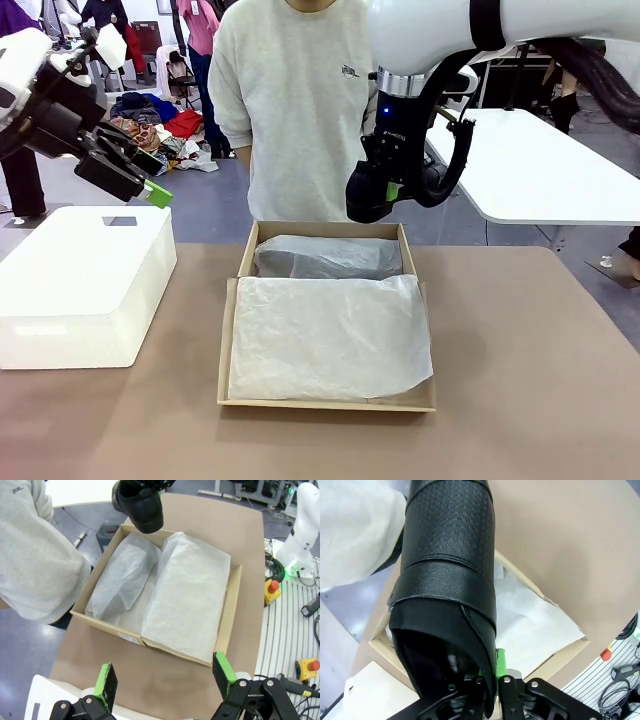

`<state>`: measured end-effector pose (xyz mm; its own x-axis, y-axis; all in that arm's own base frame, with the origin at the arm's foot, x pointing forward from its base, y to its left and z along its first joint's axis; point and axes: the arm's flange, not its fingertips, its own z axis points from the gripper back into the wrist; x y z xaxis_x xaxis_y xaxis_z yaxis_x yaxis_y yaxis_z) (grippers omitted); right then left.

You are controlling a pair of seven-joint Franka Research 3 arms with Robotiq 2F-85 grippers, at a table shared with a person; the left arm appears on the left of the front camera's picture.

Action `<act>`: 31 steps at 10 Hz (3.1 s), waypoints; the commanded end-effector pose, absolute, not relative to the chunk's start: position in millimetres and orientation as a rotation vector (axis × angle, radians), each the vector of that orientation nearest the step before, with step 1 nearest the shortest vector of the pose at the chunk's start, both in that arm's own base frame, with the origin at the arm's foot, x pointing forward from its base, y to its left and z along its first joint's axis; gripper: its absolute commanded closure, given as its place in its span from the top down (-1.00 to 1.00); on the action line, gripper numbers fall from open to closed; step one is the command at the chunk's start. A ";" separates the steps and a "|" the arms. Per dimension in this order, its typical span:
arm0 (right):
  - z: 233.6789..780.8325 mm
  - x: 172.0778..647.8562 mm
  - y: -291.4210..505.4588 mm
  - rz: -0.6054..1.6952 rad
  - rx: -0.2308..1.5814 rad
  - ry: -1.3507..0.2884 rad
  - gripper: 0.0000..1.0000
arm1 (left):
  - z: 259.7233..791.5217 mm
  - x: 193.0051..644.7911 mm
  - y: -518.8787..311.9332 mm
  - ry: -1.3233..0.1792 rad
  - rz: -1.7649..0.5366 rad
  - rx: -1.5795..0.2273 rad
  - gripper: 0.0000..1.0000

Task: Pack the shoes into the box.
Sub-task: Place the other shoe of the Shoes into the Shoes Box.

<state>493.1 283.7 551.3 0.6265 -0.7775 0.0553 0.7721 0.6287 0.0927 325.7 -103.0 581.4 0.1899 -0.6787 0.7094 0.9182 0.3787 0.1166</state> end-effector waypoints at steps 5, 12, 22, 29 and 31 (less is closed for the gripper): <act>553.2 479.9 310.3 -1.130 0.034 -0.206 -1.00 | 581.8 326.4 -102.3 -0.775 -1.176 -0.386 1.00; 553.1 453.2 403.0 -1.573 0.204 -0.152 -1.00 | 581.8 326.4 -102.3 -0.775 -1.176 -0.386 1.00; 511.9 443.6 439.5 -1.634 0.167 -0.132 -1.00 | 581.8 326.4 -102.3 -0.775 -1.176 -0.386 1.00; 485.1 461.9 462.6 -1.681 0.172 -0.089 -1.00 | 581.8 326.4 -102.3 -0.775 -1.176 -0.386 1.00; 477.7 469.5 464.8 -1.686 0.156 -0.090 -1.00 | 581.8 326.4 -102.3 -0.775 -1.176 -0.386 1.00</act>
